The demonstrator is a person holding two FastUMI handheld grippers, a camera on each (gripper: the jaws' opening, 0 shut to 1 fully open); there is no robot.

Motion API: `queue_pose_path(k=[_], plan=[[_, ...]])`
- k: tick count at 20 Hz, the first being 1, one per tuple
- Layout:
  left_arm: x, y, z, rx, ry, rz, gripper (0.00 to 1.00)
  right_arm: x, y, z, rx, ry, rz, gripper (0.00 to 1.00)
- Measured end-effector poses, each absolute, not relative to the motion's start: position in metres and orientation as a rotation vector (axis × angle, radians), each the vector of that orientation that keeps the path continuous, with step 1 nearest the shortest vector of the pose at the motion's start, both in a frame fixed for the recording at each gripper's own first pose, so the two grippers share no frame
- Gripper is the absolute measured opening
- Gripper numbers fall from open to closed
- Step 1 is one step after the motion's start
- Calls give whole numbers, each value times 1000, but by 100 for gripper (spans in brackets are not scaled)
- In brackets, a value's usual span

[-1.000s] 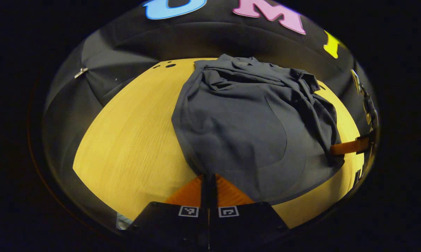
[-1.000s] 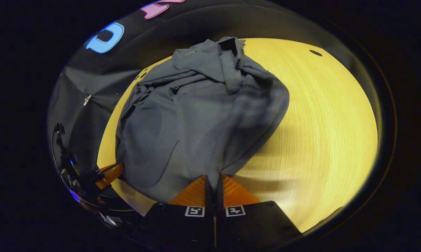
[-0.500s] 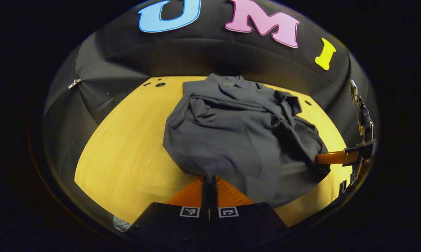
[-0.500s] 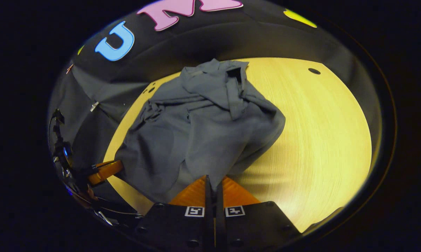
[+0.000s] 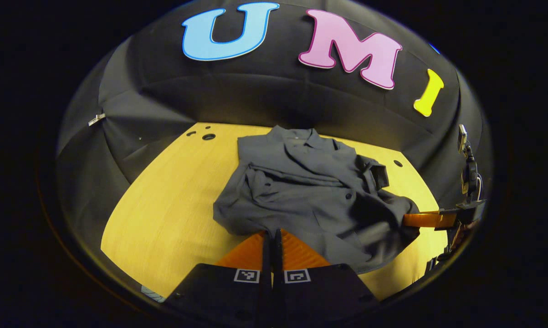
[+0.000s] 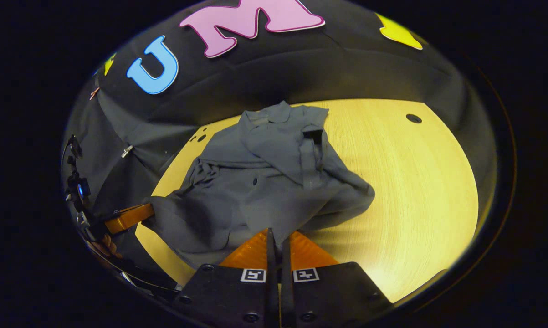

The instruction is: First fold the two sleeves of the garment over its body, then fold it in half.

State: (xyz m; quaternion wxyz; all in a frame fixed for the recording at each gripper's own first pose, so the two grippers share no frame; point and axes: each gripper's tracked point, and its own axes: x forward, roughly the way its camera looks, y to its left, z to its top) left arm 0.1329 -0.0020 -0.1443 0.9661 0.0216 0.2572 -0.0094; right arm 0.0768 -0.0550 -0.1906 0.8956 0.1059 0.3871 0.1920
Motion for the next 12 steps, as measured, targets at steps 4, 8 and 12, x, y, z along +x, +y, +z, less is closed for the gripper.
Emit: queue_pose_path(k=[4,8,12], plan=[[159,1,-126,28,479,-14,5,113,-55,-175,237,748,385,7],[193,3,-104,-15,433,-8,5,146,-52,-163,244,703,380,7],[235,1,-86,-45,393,-17,5,183,-45,-154,233,662,375,7]])
